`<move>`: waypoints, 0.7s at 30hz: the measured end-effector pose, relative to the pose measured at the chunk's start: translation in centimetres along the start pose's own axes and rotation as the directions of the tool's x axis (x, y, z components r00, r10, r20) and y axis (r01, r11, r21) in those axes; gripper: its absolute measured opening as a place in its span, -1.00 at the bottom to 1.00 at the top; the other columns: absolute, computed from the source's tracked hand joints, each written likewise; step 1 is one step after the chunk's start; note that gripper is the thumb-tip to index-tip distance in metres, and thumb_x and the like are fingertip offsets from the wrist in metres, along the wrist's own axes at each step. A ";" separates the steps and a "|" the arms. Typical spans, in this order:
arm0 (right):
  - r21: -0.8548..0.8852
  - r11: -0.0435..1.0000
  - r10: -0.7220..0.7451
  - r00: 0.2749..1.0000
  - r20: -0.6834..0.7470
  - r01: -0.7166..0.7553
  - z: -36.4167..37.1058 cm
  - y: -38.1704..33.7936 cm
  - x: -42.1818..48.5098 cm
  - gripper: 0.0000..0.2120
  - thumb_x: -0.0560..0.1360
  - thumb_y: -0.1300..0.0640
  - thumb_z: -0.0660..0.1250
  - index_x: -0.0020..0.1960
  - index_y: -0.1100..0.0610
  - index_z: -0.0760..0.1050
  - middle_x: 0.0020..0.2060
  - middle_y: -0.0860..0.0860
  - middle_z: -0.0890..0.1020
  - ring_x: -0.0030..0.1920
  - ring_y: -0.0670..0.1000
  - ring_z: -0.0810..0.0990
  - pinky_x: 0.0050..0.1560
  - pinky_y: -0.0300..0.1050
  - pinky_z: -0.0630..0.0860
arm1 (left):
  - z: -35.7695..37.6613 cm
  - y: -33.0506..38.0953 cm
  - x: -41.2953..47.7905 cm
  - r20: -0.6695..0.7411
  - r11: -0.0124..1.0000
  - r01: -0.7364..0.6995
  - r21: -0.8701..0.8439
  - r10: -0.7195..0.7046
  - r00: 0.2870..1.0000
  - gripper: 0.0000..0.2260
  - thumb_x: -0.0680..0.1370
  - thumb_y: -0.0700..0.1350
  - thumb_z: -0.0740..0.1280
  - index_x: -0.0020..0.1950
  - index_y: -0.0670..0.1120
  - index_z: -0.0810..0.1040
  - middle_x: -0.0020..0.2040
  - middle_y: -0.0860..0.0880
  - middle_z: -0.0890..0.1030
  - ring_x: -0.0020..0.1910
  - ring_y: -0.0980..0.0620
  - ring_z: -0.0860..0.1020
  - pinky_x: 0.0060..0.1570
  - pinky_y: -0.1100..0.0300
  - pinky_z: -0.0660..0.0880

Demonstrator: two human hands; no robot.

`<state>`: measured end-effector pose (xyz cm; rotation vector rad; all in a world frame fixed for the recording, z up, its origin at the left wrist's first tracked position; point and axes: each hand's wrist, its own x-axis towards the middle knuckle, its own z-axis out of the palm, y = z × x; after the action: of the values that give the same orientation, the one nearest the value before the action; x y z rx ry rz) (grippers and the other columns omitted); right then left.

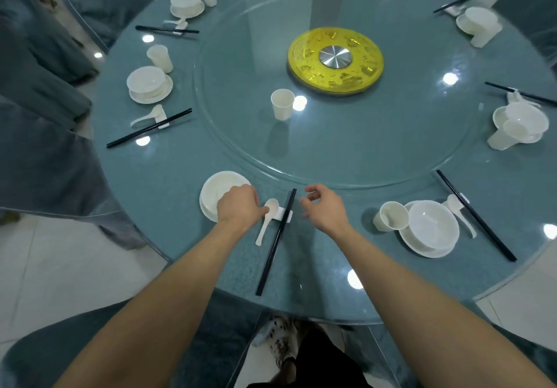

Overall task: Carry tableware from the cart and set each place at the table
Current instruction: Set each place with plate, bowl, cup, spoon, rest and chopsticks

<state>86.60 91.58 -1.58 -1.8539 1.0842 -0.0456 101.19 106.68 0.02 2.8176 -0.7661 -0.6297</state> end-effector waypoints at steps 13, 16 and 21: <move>0.005 0.999 -0.035 0.999 -0.038 0.035 -4.5 -4.0 12.6 -0.64 0.55 -0.01 0.42 0.31 0.07 0.57 0.04 -0.03 0.69 0.00 0.08 0.71 0.21 0.03 0.60 | -7.0 7.8 14.5 -0.179 0.997 -0.071 -0.010 0.068 0.982 -0.36 0.43 0.22 0.57 0.39 -0.02 0.47 0.29 -0.05 0.56 0.21 -0.17 0.61 0.15 -0.05 0.55; -0.051 0.997 -0.066 0.997 -0.031 0.065 -5.8 -4.6 15.0 -0.59 0.54 -0.04 0.46 0.34 0.04 0.56 0.09 -0.03 0.66 0.03 0.01 0.61 0.13 -0.11 0.51 | -7.7 9.6 18.1 -0.211 0.992 -0.124 -0.021 0.117 0.971 -0.17 0.38 0.22 0.58 0.55 0.03 0.33 0.42 -0.09 0.43 0.33 -0.19 0.54 0.21 -0.12 0.54; -0.052 0.996 -0.066 0.998 -0.004 0.066 -6.7 -4.0 17.8 -0.53 0.48 -0.06 0.51 0.35 0.00 0.56 0.10 -0.06 0.64 -0.02 0.00 0.60 0.15 0.01 0.59 | -8.0 12.4 22.7 -0.113 0.989 -0.146 0.008 0.146 0.983 -0.04 0.39 0.17 0.58 0.68 0.13 0.16 0.63 -0.11 0.25 0.52 -0.21 0.41 0.39 -0.17 0.47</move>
<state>97.01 75.21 -1.98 -1.9368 1.0365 -0.0619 116.84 84.75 2.31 2.7362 -0.9399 -0.4420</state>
